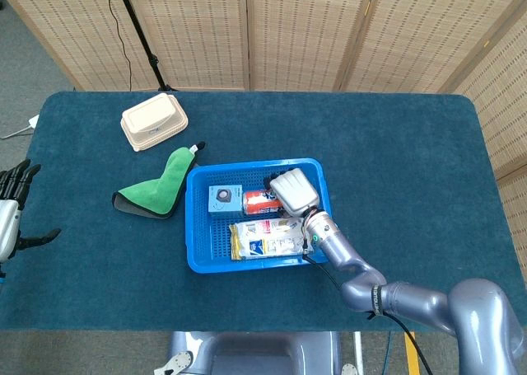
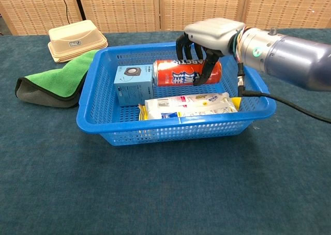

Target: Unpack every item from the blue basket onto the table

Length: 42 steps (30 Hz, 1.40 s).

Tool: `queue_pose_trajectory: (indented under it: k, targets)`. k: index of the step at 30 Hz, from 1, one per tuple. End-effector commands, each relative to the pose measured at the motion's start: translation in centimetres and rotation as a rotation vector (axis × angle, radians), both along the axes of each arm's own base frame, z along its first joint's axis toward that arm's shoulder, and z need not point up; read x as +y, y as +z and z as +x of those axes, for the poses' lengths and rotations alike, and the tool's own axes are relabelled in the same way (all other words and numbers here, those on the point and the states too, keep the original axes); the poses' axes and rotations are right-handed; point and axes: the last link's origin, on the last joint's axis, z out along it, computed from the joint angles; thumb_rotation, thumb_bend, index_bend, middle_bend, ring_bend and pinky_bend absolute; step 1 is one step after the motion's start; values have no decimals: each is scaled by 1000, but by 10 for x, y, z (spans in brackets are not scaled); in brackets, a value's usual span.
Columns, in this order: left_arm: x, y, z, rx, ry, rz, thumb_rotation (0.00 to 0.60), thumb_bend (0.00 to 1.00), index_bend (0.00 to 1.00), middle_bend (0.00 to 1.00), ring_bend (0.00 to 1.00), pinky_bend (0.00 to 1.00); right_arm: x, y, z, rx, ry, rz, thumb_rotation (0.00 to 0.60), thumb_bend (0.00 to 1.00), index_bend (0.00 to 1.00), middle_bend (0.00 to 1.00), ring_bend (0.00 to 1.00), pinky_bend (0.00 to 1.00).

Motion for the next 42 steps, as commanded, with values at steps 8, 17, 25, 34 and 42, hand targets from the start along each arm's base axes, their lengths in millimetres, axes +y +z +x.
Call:
queue_pose_trajectory:
  k: [8, 17, 25, 34, 42]
  targets:
    - [-1, -4, 0, 11, -5, -17, 600, 111, 0, 0, 0, 0, 2, 106, 24, -87, 99, -241, 600, 279, 509, 561, 551, 472]
    - [-2, -7, 3, 19, -12, -21, 600, 111, 0, 0, 0, 0, -42, 143, -60, 44, -143, -323, 600, 279, 504, 559, 551, 472]
    - [-2, -9, 5, 27, -14, -21, 600, 111, 0, 0, 0, 0, -59, 118, -113, 85, -259, -258, 600, 291, 510, 563, 551, 472]
    - [0, -9, 3, 26, -4, -24, 600, 112, 0, 0, 0, 0, -63, 81, -136, 128, -298, -174, 600, 291, 467, 532, 516, 449]
    - [-2, -8, 2, 13, -5, -65, 600, 111, 0, 0, 0, 0, -57, 82, -132, 158, -315, -59, 600, 0, 0, 0, 0, 0]
